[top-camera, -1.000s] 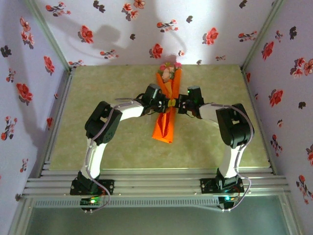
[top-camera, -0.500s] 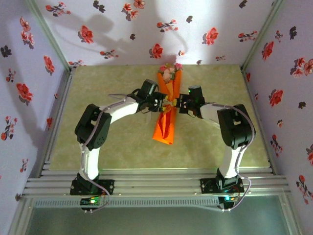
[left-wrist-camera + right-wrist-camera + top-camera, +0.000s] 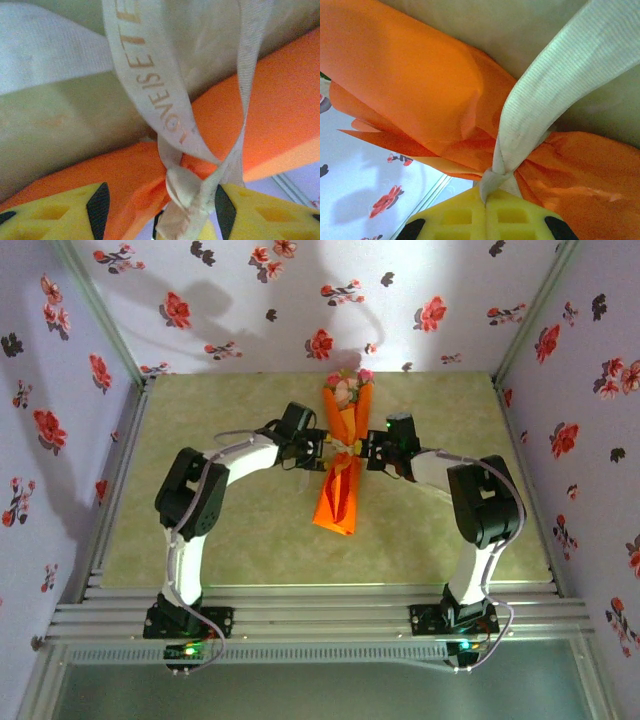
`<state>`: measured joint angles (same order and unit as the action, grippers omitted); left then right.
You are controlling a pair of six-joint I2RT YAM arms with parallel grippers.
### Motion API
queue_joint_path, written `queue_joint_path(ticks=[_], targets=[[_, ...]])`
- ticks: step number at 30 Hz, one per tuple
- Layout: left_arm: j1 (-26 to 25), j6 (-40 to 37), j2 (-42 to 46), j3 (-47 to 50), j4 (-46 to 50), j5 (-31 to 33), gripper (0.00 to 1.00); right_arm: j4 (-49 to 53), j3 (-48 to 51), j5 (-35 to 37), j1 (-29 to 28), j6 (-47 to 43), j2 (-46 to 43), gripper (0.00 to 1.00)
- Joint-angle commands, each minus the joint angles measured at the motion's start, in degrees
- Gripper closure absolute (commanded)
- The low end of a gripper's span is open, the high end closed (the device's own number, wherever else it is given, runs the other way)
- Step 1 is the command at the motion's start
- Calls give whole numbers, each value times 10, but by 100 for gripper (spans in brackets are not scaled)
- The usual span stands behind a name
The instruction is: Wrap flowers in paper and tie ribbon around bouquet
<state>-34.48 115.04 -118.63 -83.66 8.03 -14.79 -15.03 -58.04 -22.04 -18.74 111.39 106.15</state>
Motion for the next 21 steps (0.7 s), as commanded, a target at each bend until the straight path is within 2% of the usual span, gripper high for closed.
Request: queue_joint_path(ticks=[1, 9, 13, 16, 20, 21], targets=[[-1, 27, -23, -24, -9, 18, 38, -1, 8, 8, 4, -8, -23, 100], [-3, 31, -9, -20, -27, 57, 35, -7, 16, 7, 7, -8, -29, 100], [-14, -13, 30, -26, 2, 62, 35, -1, 16, 4, 13, -20, -31, 100], [-13, -89, 25, -61, 41, 10, 40, -10, 15, -1, 16, -18, -27, 100], [-21, -163, 0, -85, 20, -74, 55, -11, 5, -7, 20, -20, -24, 100], [-22, -193, -11, -106, 55, -95, 57, -13, 4, -9, 21, -19, -22, 100]])
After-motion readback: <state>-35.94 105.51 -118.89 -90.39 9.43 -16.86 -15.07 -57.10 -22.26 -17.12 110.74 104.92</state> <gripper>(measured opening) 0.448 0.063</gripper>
